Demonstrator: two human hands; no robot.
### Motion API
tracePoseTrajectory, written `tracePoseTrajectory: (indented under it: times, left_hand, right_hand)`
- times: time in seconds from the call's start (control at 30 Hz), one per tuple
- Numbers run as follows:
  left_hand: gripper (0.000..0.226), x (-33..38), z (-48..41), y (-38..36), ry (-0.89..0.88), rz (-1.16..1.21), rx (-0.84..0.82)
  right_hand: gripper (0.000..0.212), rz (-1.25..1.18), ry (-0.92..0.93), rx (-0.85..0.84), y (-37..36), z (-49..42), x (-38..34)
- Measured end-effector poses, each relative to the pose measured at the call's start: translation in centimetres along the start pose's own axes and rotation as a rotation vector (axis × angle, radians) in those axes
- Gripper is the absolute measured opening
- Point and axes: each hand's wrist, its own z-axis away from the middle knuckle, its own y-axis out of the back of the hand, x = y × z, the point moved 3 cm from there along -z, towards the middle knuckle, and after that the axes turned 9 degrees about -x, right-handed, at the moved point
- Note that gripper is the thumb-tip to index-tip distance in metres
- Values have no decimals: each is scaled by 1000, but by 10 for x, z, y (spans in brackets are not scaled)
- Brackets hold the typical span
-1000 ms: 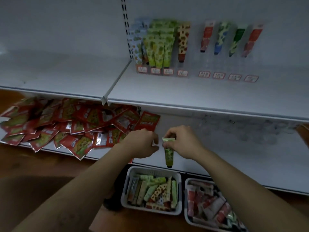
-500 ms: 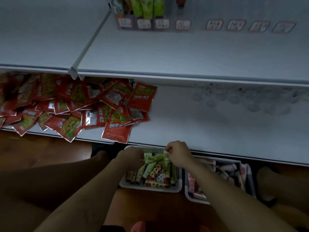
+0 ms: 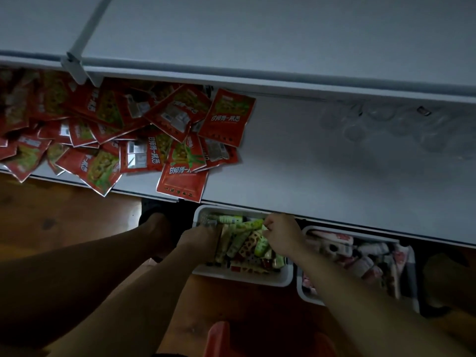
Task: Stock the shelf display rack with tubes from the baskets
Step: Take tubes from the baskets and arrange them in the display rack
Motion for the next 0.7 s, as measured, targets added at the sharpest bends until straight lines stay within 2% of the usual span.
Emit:
tracePoseTrajectory:
  times: [0.2,0.37,0.5,0.6,0.63,0.7]
  left_hand:
    - [36,26,-13,-27,37,89,-92]
    - [39,31,-26,-36,8,73,-91]
    - [51,23,-30,-33,59,239,-142]
    - [59,17,-28,-32,78,479,-223]
    - [54,15,-27,-29,76,570,-234]
    - [22,8,-22,-21,71,741,-235]
  right_hand:
    - [25,34,27,-78,-16,-7,1]
    - [40,197,12,-84,-22,-1,3]
    - [46,375,60,-84,-25,6,-7]
    - [49,455,53,-57,-25,8,-10]
    - [48,463,44,-46,-24,8,-10]
    - [43,446,43,-31,-19,5,-10]
